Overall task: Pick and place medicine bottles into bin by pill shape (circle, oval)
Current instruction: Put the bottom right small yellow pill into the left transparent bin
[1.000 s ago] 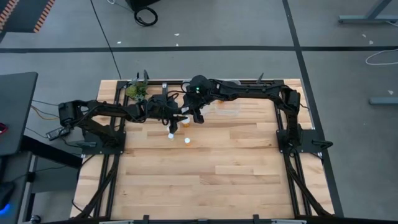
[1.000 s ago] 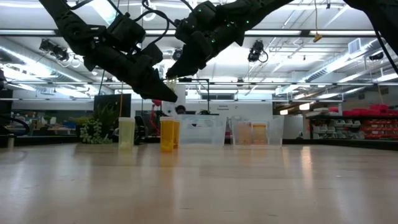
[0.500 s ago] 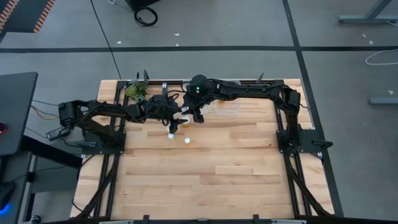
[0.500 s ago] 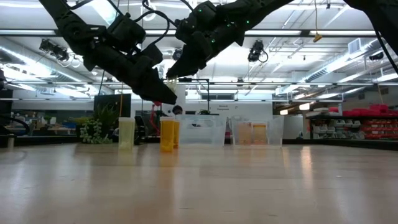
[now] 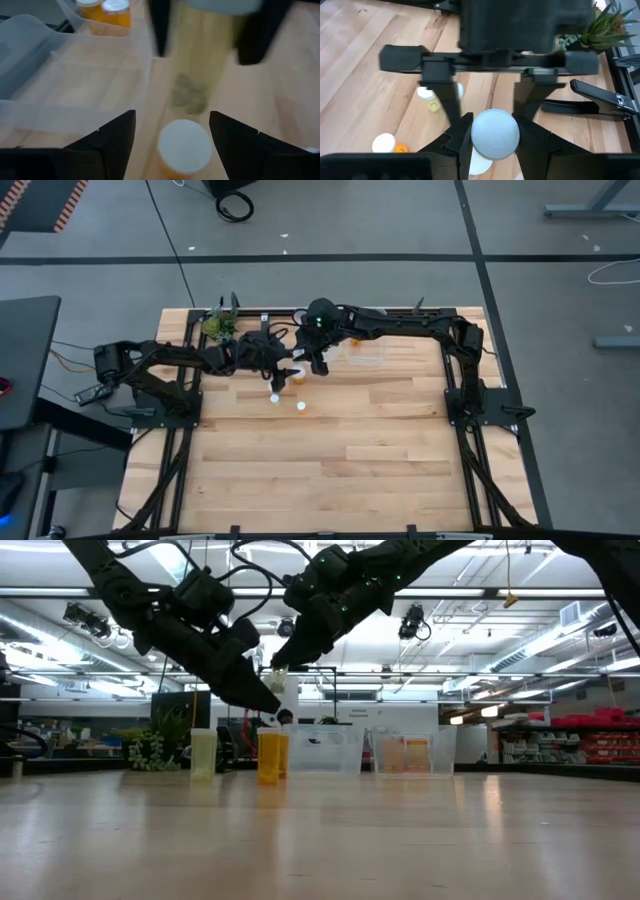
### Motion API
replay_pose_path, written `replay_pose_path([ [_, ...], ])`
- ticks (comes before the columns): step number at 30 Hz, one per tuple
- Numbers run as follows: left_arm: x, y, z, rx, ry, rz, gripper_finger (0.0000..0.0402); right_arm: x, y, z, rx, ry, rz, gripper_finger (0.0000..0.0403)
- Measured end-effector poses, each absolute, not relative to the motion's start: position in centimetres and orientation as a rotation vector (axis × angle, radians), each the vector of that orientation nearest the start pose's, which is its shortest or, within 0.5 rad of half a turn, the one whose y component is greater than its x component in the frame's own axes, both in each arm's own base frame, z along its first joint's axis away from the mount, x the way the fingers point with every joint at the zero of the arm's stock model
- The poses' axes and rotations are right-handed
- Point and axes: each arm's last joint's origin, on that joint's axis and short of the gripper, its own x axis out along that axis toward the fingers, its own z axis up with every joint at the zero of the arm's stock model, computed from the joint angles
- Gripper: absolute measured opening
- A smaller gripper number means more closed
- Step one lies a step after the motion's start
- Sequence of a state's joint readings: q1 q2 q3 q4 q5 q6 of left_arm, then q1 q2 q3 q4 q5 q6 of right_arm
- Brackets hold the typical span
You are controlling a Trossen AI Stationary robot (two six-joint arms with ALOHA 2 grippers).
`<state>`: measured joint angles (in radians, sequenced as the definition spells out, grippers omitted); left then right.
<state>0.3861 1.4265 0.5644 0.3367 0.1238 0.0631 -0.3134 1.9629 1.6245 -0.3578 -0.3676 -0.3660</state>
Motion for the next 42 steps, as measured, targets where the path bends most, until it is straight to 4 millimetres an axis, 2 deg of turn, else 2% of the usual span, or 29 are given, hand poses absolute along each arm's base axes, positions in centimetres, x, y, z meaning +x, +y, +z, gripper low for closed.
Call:
replay_pose_path([
  [13, 25.0, 10.3, 17.0, -0.076, 0.517, 0.252, 0.0260, 42.3, -13.6, 26.2, -0.112, 0.640, 0.151, 0.0135],
  [22, 24.0, 10.6, 18.2, -0.071, 0.508, 0.278, 0.0245, 42.1, -14.0, 26.1, -0.108, 0.644, 0.141, 0.0135],
  [37, 23.8, 10.7, 18.2, -0.074, 0.518, 0.282, 0.0234, 42.1, -14.1, 26.1, -0.112, 0.643, 0.142, 0.0135],
  [42, 23.8, 10.7, 18.2, -0.074, 0.519, 0.283, 0.0233, 41.9, -14.7, 26.1, -0.124, 0.647, 0.115, 0.0135],
])
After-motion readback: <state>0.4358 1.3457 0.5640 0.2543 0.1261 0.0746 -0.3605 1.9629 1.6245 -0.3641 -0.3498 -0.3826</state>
